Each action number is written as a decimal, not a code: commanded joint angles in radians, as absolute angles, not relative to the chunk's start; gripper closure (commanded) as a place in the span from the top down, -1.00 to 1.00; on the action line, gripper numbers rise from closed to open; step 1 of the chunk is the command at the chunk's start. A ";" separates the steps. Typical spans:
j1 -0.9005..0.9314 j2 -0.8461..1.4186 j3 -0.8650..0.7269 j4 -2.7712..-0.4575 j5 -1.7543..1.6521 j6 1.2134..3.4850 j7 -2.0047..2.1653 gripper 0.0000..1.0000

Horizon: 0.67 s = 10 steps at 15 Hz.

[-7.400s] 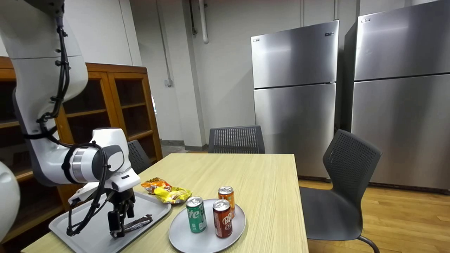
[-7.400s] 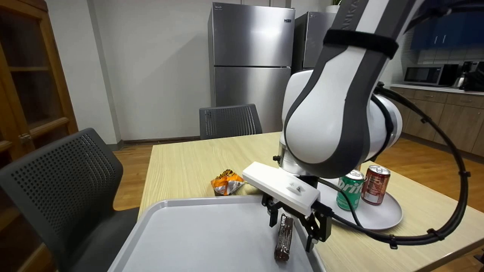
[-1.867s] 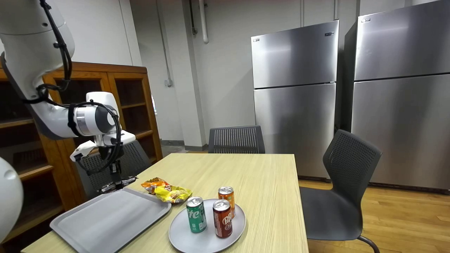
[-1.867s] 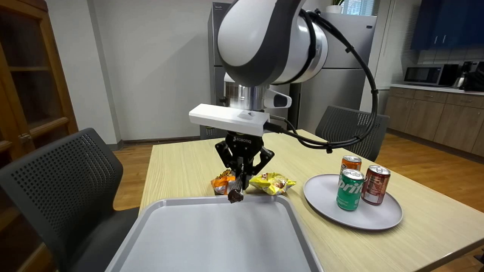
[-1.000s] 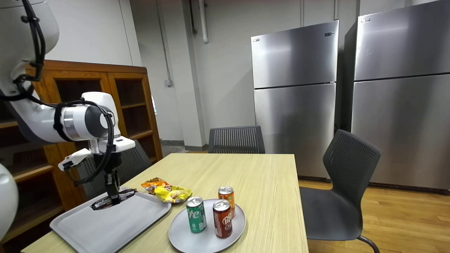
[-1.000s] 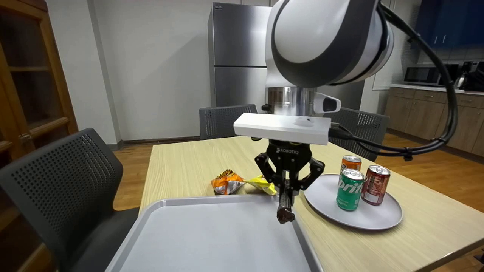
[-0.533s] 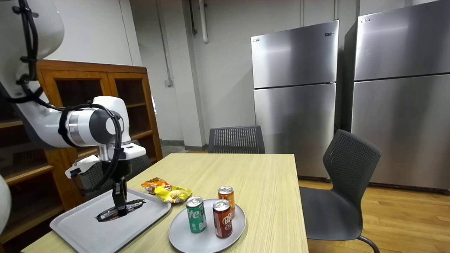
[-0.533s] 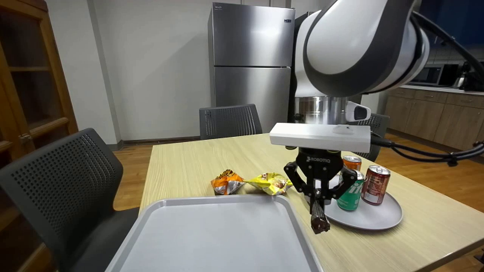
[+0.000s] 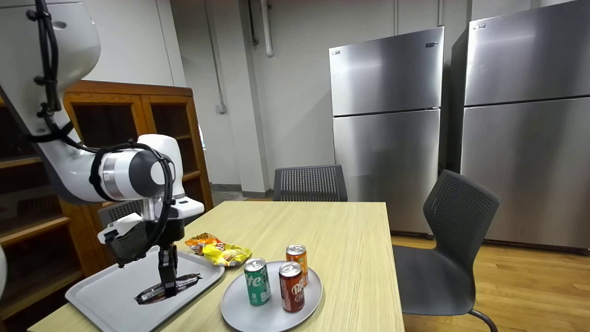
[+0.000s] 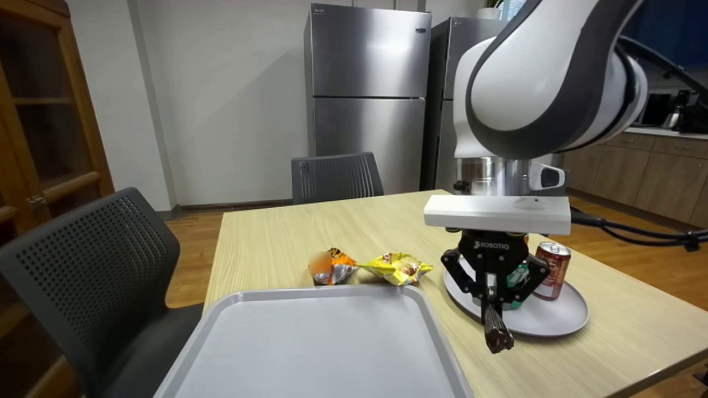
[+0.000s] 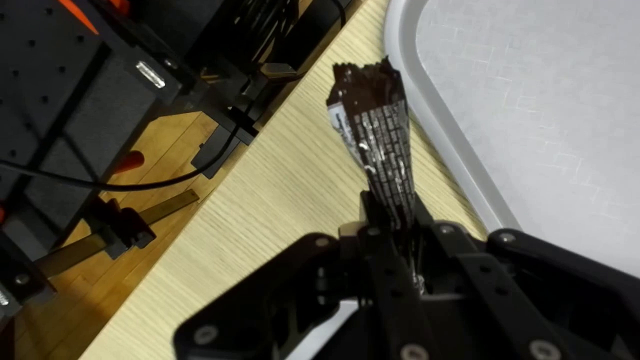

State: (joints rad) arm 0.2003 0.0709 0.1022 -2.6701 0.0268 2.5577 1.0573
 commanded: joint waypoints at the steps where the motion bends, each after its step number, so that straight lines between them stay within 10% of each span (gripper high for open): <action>1: 0.193 0.099 0.104 -2.673 -0.038 2.568 1.060 -0.93; 10: 0.211 0.197 0.083 -2.651 -0.118 2.575 1.077 -0.93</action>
